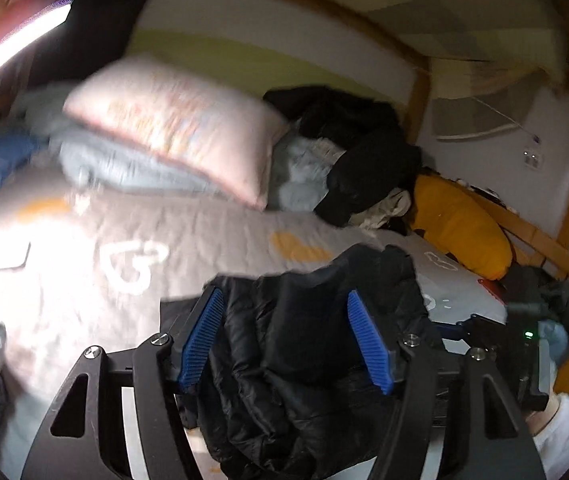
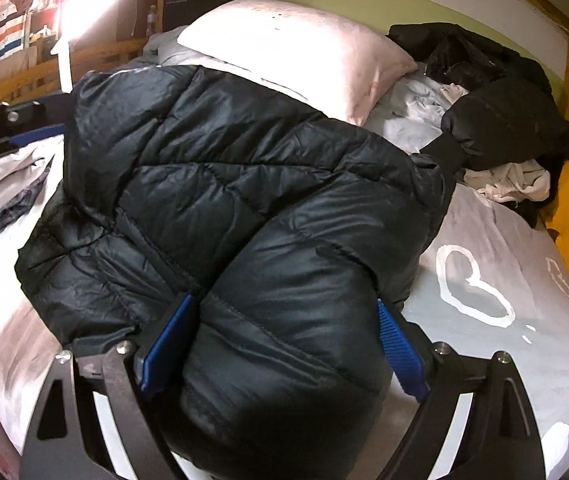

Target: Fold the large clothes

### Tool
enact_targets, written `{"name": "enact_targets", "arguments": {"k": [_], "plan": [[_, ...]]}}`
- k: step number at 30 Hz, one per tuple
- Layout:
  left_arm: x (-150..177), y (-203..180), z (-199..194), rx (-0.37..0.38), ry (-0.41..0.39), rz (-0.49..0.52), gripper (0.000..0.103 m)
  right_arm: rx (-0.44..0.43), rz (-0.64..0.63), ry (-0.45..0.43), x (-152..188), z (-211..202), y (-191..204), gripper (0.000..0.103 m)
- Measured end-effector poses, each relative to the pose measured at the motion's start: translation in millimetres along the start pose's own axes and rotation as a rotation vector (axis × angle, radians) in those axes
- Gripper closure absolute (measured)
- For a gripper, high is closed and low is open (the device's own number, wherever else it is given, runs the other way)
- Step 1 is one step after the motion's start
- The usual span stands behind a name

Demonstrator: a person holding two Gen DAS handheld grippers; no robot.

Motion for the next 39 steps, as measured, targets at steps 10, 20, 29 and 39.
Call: {"name": "enact_targets", "arguments": {"k": [10, 20, 29, 39], "plan": [[25.6, -7.3, 55.8, -0.210, 0.192, 0.109, 0.021, 0.093, -0.009, -0.045, -5.6, -2.6, 14.9, 0.010], [43.3, 13.8, 76.5, -0.362, 0.266, 0.096, 0.020, -0.039, 0.428, -0.175, -4.4, -33.9, -62.5, 0.007], [37.9, 21.0, 62.7, -0.237, 0.214, 0.000, 0.020, -0.154, 0.428, -0.067, 8.9, -10.5, -62.8, 0.067], [30.5, -11.9, 36.8, -0.231, 0.110, 0.096, 0.008, -0.125, 0.270, -0.077, 0.4, -10.7, -34.7, 0.062]]}}
Point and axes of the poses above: each gripper's, at about its wrist camera, not at the fingertips, and z roughly the way its jaws point, y to its left, x to its underside, the point moved 2 cm from there along z, roughly the way its jaws point, and after that the axes turned 11 degrees about -x, right-handed, at the moved point
